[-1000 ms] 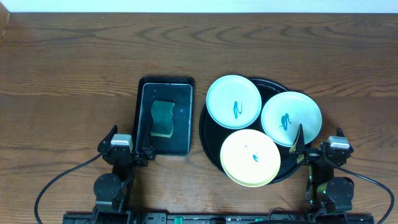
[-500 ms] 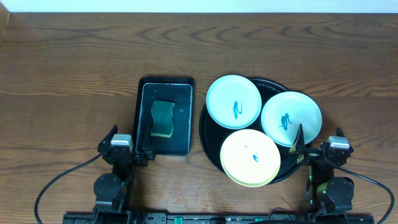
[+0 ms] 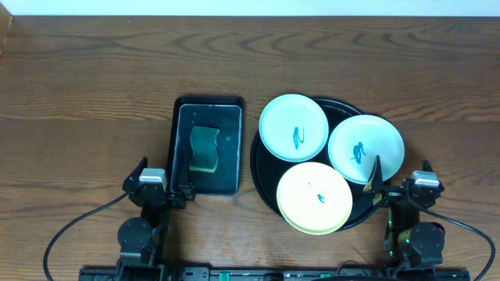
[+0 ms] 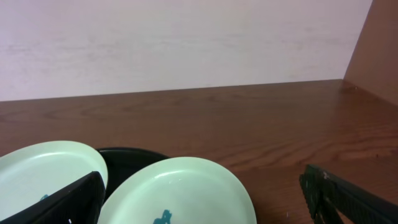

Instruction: Clean dirty plates on tray and stack at the side

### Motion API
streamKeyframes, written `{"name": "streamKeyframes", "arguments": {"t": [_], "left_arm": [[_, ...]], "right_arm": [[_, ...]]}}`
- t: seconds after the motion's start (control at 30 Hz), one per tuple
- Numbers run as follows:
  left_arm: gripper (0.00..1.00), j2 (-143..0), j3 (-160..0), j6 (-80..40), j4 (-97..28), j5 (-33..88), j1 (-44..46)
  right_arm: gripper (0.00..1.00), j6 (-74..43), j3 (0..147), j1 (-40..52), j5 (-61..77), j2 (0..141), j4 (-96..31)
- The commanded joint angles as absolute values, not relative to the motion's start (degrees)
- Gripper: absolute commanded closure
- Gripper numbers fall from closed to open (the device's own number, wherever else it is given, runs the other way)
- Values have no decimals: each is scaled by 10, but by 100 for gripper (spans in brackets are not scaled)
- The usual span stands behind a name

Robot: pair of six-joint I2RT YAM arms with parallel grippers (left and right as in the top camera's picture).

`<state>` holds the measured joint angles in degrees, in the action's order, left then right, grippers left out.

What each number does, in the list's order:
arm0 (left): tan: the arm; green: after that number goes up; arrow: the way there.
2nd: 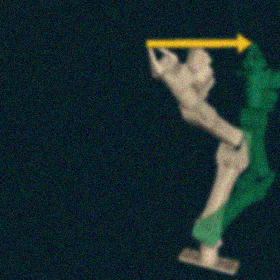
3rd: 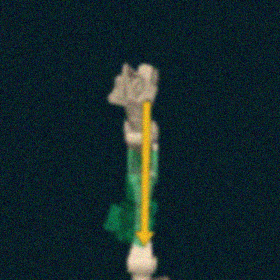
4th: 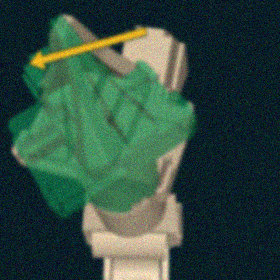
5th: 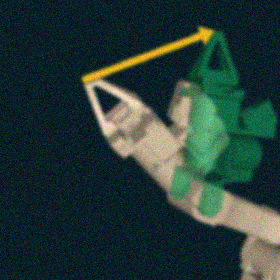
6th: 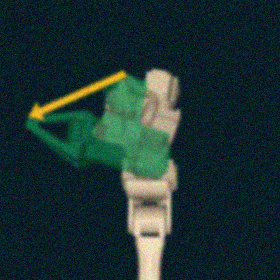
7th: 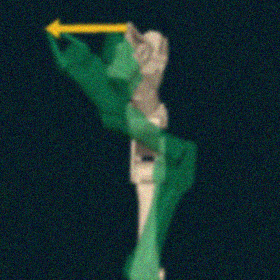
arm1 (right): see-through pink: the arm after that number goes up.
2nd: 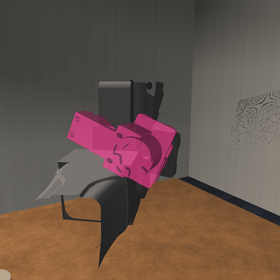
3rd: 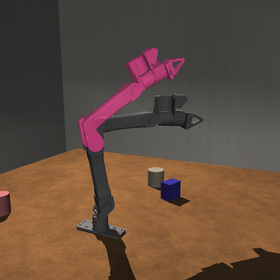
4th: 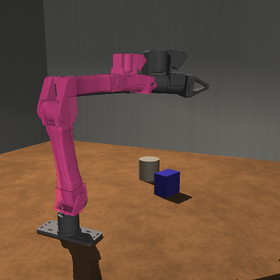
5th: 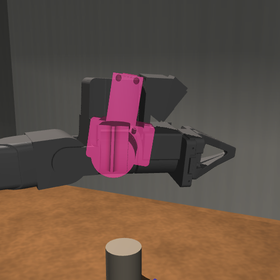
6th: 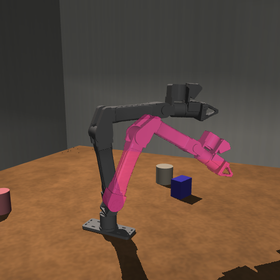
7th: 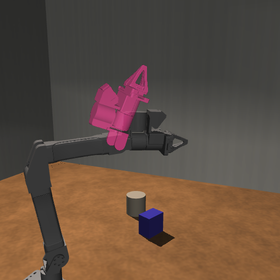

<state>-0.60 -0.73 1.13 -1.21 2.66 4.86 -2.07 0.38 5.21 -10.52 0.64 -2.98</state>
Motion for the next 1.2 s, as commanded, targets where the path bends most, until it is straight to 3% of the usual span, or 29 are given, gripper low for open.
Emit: {"name": "streamKeyframes", "arguments": {"t": [0.0,0.3,0.47,0.7,1.17], "left_arm": [[8,-7,-2,12,-39,22,45],[8,-7,-2,11,-38,22,45],[8,-8,-2,-63,-39,22,45],[8,-43,-22,-118,-52,22,45],[8,-312,-241,-117,-179,42,45]], "right_arm": [[1,-12,3,57,-109,6,-32],[1,-16,3,57,-103,6,-23],[1,-90,3,57,-98,6,-24],[1,-98,16,57,-89,7,-55],[1,-128,176,57,-49,147,-223]]}}
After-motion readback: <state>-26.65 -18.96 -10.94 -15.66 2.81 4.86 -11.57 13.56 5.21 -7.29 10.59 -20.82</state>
